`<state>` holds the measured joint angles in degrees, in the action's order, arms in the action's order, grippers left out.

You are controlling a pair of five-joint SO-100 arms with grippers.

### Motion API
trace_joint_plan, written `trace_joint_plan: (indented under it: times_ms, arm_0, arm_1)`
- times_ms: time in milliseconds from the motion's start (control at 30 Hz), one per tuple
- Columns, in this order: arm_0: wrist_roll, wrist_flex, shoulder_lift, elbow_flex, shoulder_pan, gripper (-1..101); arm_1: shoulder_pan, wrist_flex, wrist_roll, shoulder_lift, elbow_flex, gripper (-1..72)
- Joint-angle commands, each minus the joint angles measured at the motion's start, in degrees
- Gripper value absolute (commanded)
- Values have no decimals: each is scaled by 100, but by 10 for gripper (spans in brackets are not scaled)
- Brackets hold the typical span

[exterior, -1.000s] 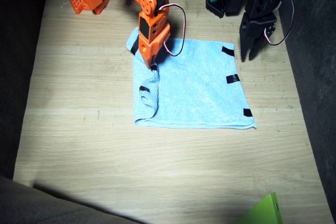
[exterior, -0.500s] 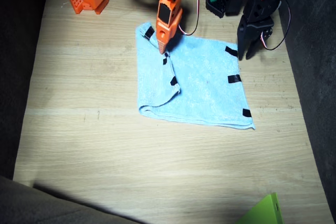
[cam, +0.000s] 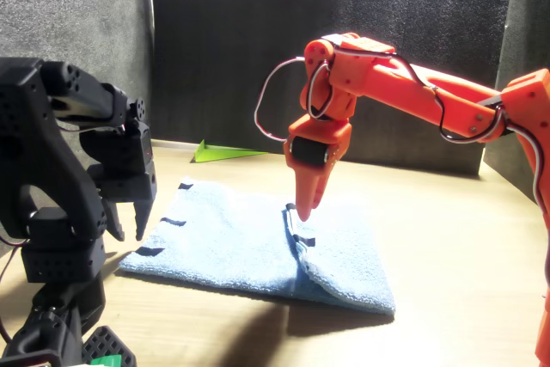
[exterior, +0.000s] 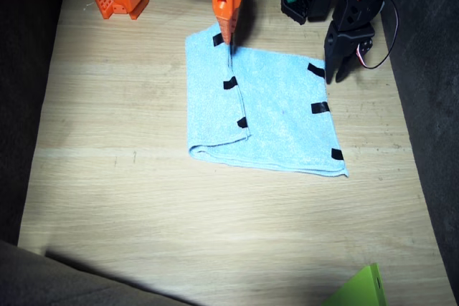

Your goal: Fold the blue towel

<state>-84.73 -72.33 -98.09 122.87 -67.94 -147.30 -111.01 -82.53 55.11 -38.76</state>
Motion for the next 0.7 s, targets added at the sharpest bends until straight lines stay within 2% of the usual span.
trace_joint_plan:
  times_ms: [0, 133, 333, 667]
  arm_0:
    - [-35, 9, -158, -88, -132, 147]
    - [-26, 9, -158, -88, -149, 152]
    - [0, -26, -79, -141, -149, 140]
    - [237, -290, 571, -853, 62, 199]
  arm_1:
    - [396, -44, -272, 387, -88, 185]
    - [729, -44, -448, 255, -105, 186]
    - [1011, -44, -360, -141, -9, 181]
    - [1582, -44, -659, 606, -756, 176]
